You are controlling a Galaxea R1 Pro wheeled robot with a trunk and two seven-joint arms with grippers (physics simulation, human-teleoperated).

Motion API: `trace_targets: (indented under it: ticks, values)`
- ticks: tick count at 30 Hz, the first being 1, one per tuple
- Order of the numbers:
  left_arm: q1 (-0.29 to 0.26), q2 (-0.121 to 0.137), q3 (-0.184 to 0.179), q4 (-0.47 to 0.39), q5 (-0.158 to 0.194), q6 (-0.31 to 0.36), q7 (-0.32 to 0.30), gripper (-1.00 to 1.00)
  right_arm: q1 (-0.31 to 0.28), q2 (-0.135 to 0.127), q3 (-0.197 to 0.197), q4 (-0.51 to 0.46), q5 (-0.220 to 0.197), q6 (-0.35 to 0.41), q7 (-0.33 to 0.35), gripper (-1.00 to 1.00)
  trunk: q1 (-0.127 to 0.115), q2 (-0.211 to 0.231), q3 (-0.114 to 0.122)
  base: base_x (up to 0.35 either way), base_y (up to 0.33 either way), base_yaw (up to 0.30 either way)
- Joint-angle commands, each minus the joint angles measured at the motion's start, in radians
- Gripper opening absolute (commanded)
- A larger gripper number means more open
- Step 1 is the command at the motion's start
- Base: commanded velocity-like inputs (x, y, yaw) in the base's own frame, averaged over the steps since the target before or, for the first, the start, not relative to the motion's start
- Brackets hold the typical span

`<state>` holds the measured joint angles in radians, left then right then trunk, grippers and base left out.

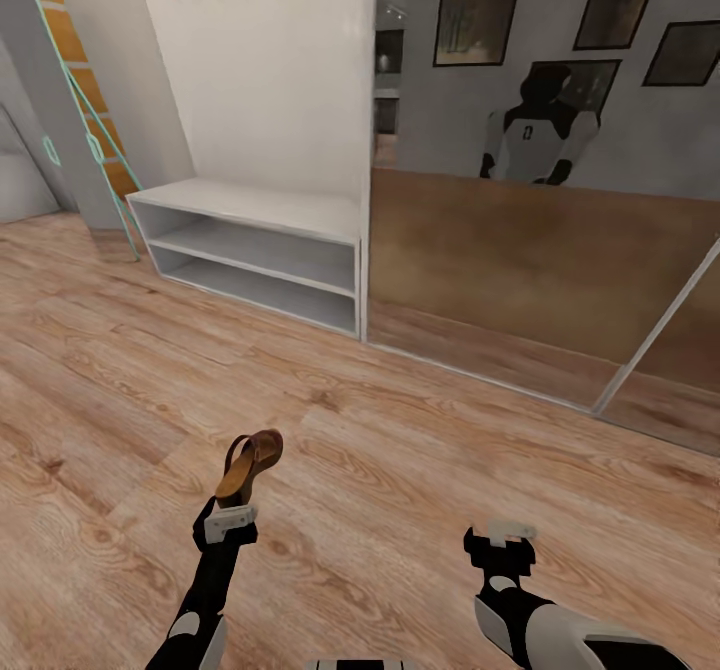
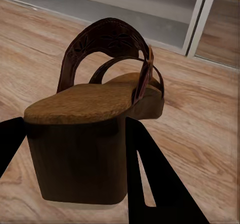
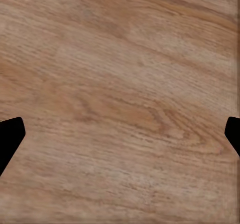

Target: Pick up the two gym shoes and the two sandals from the corridor floor and place them onto the hallstand (shoe rack) in the corridor, making sure they are on the rack and not on the floor. Arrange them so the two gym shoes are next to each other and the two sandals are next to each other.

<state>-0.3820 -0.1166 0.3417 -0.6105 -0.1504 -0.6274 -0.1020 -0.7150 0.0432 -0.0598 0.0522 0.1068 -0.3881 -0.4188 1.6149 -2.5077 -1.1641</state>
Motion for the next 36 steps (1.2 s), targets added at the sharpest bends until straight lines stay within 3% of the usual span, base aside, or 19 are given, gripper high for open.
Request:
trace_targets:
  ticks: [1, 16, 36]
  values:
    - [0.000, 0.000, 0.000, 0.000, 0.000, 0.000, 0.000, -1.00, 0.000, 0.000, 0.000, 0.000, 0.000, 0.000, 0.000, 1.00, 0.000, 0.000, 0.000, -0.043, -0.060, 0.004]
    - [0.000, 0.000, 0.000, 0.000, 0.000, 0.000, 0.000, -1.00, 0.000, 0.000, 0.000, 0.000, 0.000, 0.000, 0.000, 1.00, 0.000, 0.000, 0.000, -0.129, -0.016, 0.001]
    - [0.000, 0.000, 0.000, 0.000, 0.000, 0.000, 0.000, -1.00, 0.000, 0.000, 0.000, 0.000, 0.000, 0.001, 0.000, 1.00, 0.000, 0.000, 0.000, -0.012, -0.001, 0.000]
